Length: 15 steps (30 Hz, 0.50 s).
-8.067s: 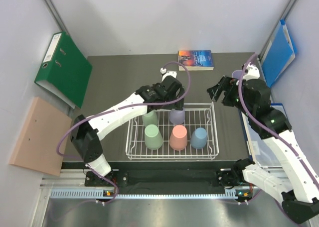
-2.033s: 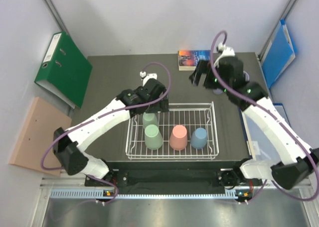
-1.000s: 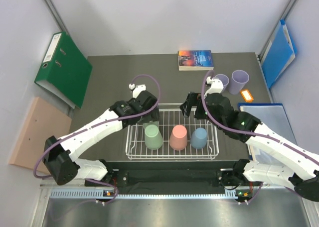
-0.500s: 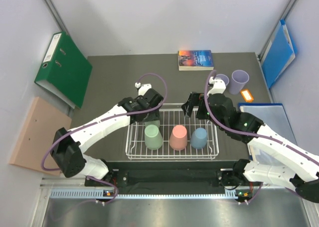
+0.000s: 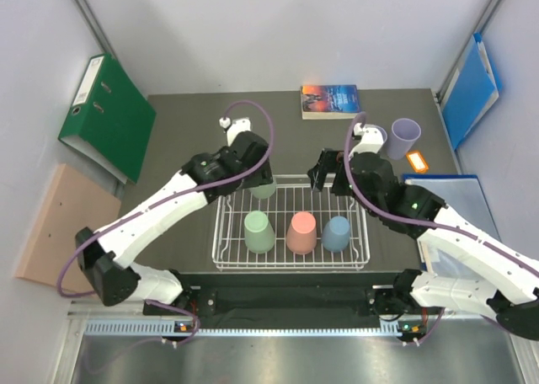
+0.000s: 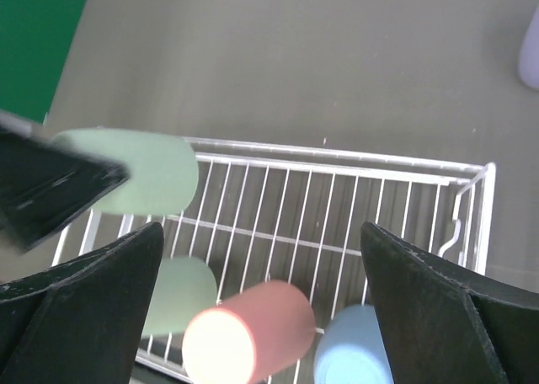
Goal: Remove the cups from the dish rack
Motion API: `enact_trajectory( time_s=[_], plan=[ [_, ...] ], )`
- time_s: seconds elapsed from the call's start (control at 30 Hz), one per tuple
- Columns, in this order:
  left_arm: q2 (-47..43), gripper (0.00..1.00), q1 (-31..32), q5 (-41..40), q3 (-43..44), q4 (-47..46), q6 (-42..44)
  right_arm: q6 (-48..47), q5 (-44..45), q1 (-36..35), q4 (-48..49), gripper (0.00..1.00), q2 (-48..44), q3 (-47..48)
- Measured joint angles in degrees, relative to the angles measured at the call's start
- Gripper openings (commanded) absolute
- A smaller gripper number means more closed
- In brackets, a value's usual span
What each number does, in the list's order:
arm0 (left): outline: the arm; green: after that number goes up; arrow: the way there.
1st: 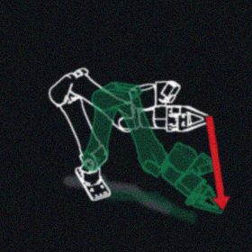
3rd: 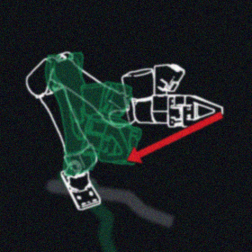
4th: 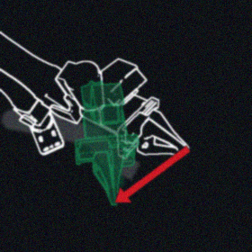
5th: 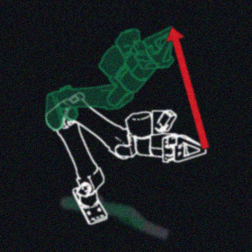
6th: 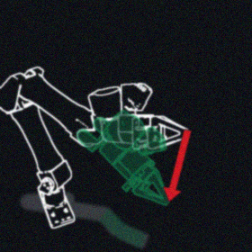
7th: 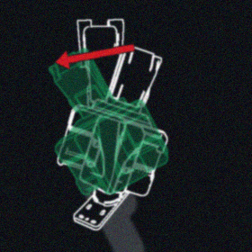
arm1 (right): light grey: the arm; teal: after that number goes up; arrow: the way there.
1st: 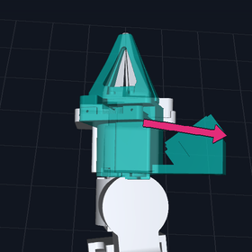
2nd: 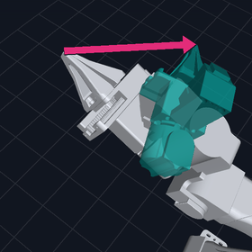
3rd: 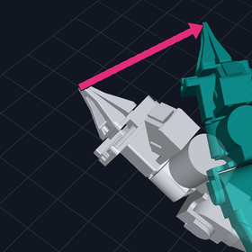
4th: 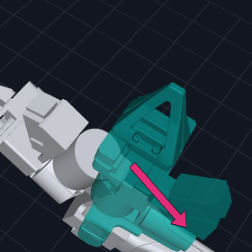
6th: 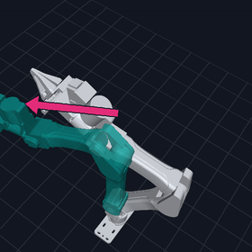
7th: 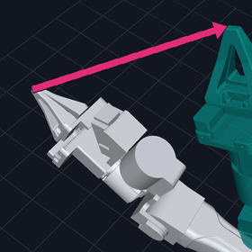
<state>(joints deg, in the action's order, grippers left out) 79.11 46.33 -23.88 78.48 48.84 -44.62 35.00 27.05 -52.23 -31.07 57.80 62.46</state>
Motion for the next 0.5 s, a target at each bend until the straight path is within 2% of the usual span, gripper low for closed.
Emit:
enact_trajectory(
  time_s=[0.1, 0.2, 0.37, 0.5],
  plan=[
    [-4.0, 0.0, -1.0, 3.6, 0.1, -2.8, 0.2, 1.1, 2.3, -0.1, 0.7, 0.98, -0.4, 0.1],
    [-7.8, 0.0, -4.3, 11.3, -0.7, -8.6, -0.9, 1.7, 2.4, 0.3, 3.6, 0.96, -3.2, -1.5],
    [-12.6, 0.0, -14.4, 29.3, -11.6, -27.7, -8.5, 1.2, -0.7, 1.8, 7.3, 0.96, -6.9, -0.9],
    [-8.9, 0.0, -20.0, 42.6, -20.1, -49.6, -20.6, 0.3, -3.3, 2.0, 9.0, 0.95, -7.0, 1.5]
  ],
)
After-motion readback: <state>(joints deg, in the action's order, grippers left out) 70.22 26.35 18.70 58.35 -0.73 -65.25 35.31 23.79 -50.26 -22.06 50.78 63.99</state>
